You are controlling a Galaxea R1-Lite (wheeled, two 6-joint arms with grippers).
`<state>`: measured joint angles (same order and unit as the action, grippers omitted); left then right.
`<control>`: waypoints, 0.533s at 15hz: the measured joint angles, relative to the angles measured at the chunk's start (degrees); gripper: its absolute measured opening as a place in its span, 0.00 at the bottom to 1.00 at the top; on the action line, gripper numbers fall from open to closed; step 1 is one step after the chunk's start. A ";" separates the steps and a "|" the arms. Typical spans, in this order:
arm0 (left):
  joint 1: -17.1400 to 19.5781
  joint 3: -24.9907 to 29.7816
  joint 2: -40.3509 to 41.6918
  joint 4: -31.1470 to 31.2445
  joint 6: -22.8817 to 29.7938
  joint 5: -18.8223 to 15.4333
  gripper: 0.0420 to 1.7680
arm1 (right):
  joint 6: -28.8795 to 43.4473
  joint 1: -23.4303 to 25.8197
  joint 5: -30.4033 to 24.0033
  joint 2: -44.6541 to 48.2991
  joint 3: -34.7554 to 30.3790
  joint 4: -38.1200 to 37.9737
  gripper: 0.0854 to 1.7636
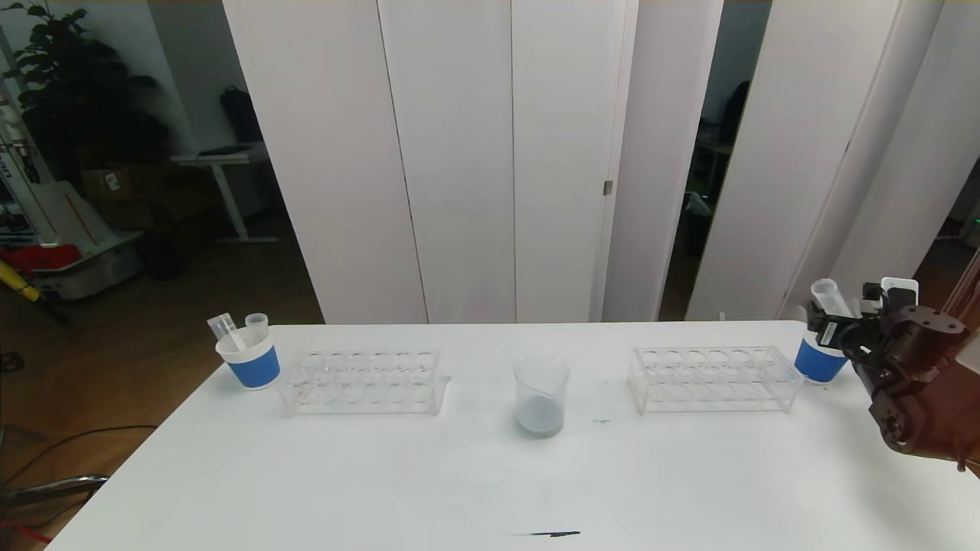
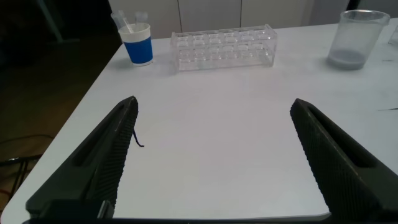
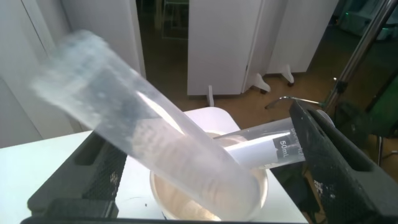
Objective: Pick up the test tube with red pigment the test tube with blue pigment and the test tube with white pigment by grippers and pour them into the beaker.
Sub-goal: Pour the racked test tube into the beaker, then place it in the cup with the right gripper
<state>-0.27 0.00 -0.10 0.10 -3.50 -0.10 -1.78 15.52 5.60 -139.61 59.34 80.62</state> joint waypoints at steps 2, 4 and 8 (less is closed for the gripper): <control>0.00 0.00 0.00 -0.02 0.00 0.00 0.99 | 0.00 -0.12 -0.12 0.20 0.00 0.13 0.97; 0.00 0.00 0.00 0.00 0.00 0.00 0.99 | -0.01 -0.01 -0.20 0.33 -0.02 0.13 0.97; 0.00 0.00 0.00 0.00 0.00 0.00 0.99 | -0.78 -0.52 -0.34 0.39 0.11 0.20 0.97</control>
<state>-0.27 0.00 -0.10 0.10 -3.50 -0.10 -2.56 14.99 5.25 -139.22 59.45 80.81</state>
